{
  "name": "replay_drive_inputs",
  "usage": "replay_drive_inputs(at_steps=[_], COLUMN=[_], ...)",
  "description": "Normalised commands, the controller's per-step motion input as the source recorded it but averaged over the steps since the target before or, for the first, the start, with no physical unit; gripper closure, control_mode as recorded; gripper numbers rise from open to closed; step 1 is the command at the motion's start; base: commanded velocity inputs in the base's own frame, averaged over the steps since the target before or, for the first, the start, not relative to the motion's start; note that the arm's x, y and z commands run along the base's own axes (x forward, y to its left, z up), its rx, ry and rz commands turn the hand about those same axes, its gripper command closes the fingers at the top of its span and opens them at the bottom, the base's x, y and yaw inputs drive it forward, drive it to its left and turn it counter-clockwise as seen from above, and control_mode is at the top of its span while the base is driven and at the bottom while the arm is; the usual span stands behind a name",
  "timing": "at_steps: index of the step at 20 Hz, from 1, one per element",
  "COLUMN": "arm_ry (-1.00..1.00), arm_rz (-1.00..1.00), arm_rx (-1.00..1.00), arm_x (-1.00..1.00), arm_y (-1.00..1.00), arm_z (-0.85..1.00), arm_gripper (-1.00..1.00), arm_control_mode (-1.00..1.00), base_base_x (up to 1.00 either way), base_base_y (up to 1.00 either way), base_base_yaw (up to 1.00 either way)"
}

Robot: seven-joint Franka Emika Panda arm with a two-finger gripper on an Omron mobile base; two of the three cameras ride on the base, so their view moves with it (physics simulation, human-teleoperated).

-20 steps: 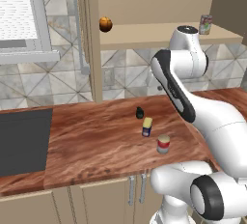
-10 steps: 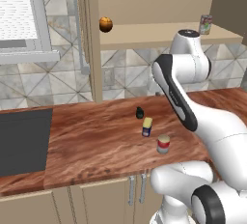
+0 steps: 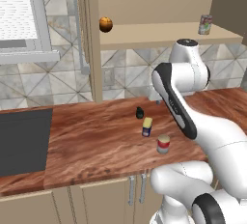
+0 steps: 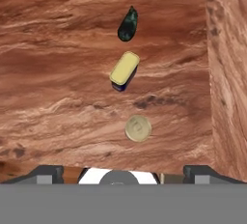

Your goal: Pick the cans from the counter and place them in their designated side in the cabinet.

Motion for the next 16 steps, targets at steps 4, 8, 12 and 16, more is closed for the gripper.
replay_drive_inputs(at_steps=[4, 8, 12, 16], arm_ry=[0.05, 0.03, 0.0, 0.01], arm_rz=[0.0, 0.0, 0.0, 0.0], arm_rx=[0.0, 0.0, 0.0, 0.0], arm_x=[0.0, -0.01, -0.05, -0.05], arm_y=[-0.06, -0.08, -0.05, -0.03], arm_z=[-0.28, -0.28, -0.27, -0.29], arm_gripper=[-1.0, -1.0, -1.0, -1.0], arm_control_mode=[-1.0, -1.0, -1.0, -1.0], base_base_x=[0.0, 0.0, 0.0, 0.0], base_base_y=[0.0, 0.0, 0.0, 0.0], base_base_yaw=[0.0, 0.0, 0.0, 0.0])
